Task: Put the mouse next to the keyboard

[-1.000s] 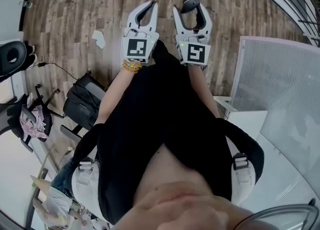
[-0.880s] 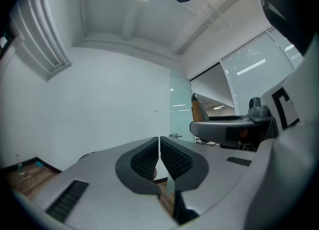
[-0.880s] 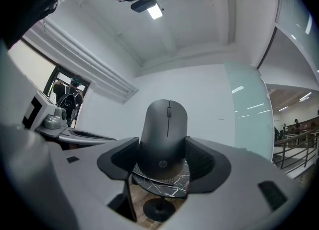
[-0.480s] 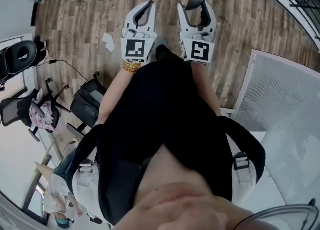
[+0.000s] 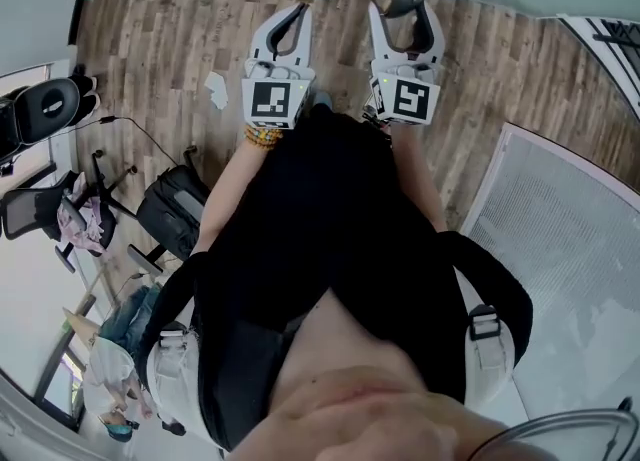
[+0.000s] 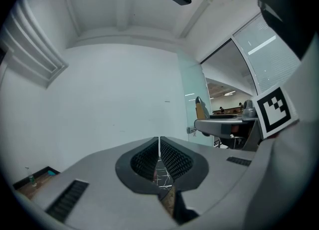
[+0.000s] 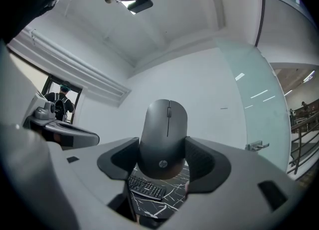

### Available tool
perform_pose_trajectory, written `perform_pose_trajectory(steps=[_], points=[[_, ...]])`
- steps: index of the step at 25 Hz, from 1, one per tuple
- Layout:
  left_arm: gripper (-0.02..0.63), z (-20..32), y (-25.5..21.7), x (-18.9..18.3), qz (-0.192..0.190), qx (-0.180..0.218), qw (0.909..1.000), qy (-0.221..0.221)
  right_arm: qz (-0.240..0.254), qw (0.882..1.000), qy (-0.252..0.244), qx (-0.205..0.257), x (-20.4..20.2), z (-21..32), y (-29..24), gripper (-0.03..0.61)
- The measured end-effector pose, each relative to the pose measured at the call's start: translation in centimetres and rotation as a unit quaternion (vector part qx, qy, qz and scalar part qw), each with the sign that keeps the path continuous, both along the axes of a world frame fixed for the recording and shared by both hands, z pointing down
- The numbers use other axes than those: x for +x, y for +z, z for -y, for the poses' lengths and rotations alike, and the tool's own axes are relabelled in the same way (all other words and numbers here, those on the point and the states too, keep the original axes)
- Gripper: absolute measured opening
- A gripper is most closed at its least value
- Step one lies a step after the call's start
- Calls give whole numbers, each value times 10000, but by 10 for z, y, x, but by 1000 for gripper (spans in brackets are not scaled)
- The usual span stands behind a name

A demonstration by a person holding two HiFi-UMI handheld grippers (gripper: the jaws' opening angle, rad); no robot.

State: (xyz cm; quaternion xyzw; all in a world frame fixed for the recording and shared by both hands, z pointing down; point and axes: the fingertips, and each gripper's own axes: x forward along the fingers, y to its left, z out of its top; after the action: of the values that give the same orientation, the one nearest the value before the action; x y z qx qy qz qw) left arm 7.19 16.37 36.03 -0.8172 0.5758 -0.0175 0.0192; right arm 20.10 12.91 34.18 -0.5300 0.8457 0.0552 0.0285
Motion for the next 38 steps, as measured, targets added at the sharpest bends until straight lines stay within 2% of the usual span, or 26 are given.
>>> perform_pose_trajectory(steps=[5,11,20,27,33,38], points=[[21,30,7,-14,-39,-113,9997,-194,-178,9998,-58,19,1,34,10,284],[21,71,20,-22,-148,-176,9997,-91,-257,9996,98,12,-3,73,14,284],[21,182,6,-37,-423,28,9990,164,-527,9982,262,87,-21,159,-6,284],[21,272,-6,-74,-510,193,9984,135,-772,9961,353,239,-48,245,-30,284],[21,329,-10,-95,-585,194,9977,279,-860,9935,653,359,-54,305,-44,284],[21,363,-1,-94,-502,47,9980,388,-800,9923,866,391,-47,340,-46,284]])
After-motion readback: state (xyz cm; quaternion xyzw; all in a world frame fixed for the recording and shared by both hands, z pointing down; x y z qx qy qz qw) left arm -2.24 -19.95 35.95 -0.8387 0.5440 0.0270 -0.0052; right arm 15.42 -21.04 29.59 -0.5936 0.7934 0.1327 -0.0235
